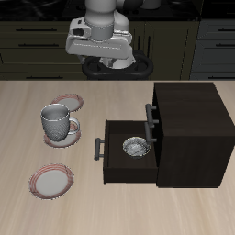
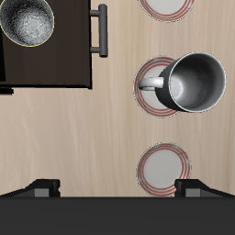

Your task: Place the porcelain mug on top of the cabinet

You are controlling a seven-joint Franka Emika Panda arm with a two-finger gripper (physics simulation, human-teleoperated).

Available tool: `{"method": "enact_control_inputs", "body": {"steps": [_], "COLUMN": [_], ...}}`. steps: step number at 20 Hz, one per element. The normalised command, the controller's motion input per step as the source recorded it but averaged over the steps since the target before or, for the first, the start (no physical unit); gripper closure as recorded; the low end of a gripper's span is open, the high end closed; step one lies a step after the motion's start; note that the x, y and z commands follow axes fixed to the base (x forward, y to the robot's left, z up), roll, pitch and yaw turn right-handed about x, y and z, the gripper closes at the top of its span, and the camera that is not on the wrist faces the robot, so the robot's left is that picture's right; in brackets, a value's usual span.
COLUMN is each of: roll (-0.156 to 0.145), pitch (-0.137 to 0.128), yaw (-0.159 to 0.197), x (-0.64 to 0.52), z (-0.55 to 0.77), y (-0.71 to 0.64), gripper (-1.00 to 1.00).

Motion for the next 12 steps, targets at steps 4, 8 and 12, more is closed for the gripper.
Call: {"method": "enact_control_inputs", "body": {"steps": [4,8,12], "roll": [0.031,-0.007,-0.014], "pitch": [-0.005,-0.026,-0.002], "yaw": [0.015,0.003,0.031], "x": [0.15,0.17,0.31], "z": [0.07,0.10,-0.01], "y": [-0.39,-0.43,-0.59], "gripper": [-1.00,-1.00,-1.00]}}
